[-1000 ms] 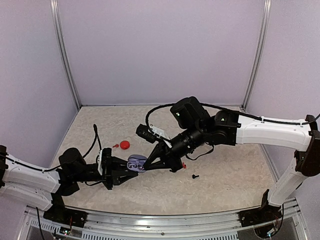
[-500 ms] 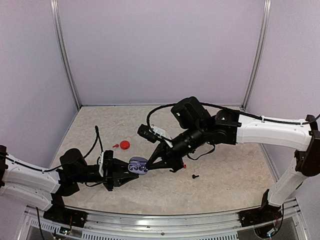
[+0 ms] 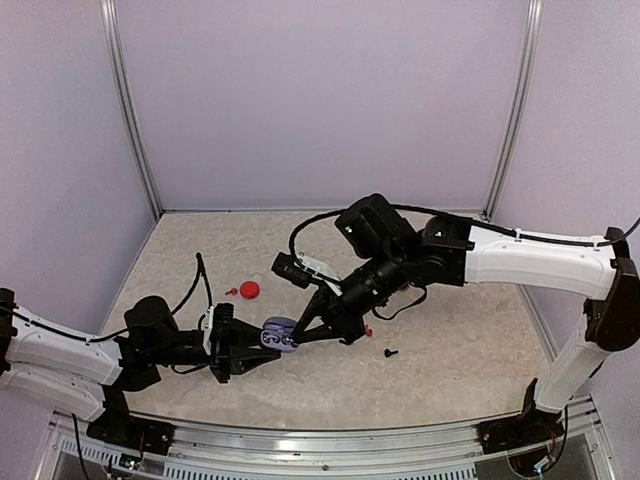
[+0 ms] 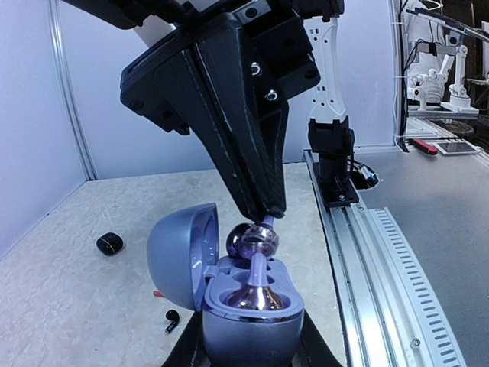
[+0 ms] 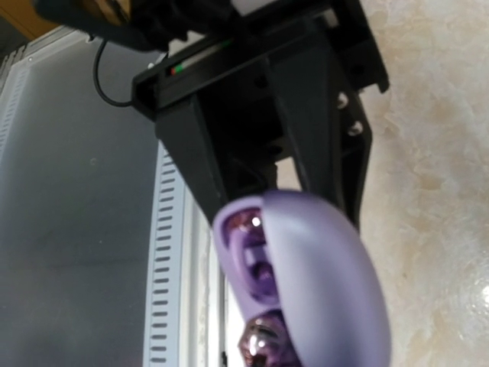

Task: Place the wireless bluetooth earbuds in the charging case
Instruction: Insert the right earbud into the right side groove of the charging case.

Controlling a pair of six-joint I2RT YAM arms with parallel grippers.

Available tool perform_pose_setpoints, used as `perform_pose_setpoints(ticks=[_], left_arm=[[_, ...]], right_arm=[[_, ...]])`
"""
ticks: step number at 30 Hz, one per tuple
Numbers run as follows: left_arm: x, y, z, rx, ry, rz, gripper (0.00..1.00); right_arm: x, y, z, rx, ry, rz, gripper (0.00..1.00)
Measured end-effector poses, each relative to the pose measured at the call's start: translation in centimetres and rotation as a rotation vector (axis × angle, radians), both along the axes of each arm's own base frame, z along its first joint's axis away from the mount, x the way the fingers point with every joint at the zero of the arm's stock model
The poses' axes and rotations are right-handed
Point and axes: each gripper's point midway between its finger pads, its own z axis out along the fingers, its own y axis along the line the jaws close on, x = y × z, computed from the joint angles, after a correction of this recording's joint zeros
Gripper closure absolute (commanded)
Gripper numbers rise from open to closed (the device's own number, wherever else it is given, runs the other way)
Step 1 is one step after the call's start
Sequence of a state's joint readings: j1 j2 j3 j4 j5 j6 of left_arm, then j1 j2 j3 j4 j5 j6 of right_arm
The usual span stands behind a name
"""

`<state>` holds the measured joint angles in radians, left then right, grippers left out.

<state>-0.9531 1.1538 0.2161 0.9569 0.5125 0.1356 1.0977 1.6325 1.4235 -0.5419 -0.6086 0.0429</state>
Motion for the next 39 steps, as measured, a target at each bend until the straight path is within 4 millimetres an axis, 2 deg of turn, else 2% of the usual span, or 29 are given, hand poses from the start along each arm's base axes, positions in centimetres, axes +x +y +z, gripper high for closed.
perform_pose_setpoints(ticks=[13,34,39], left_arm=[[0.2,-0.1,-0.5,0.022,0.004,0.012,1.00],[0.4,-0.1,-1.0,0.042,0.006,0.024,1.00],[0.3,-0.1,-1.4,0.056,0.010,0.021,1.00]], right_arm=[[0.1,0.4,-0.8,-0.037,0.025,0.005,1.00],[1.1,-0.2,-1.5,-0.077,0.023,-0.045,1.00],[1.1,-0.3,-2.1,-0.100,0.035,-0.047,1.00]])
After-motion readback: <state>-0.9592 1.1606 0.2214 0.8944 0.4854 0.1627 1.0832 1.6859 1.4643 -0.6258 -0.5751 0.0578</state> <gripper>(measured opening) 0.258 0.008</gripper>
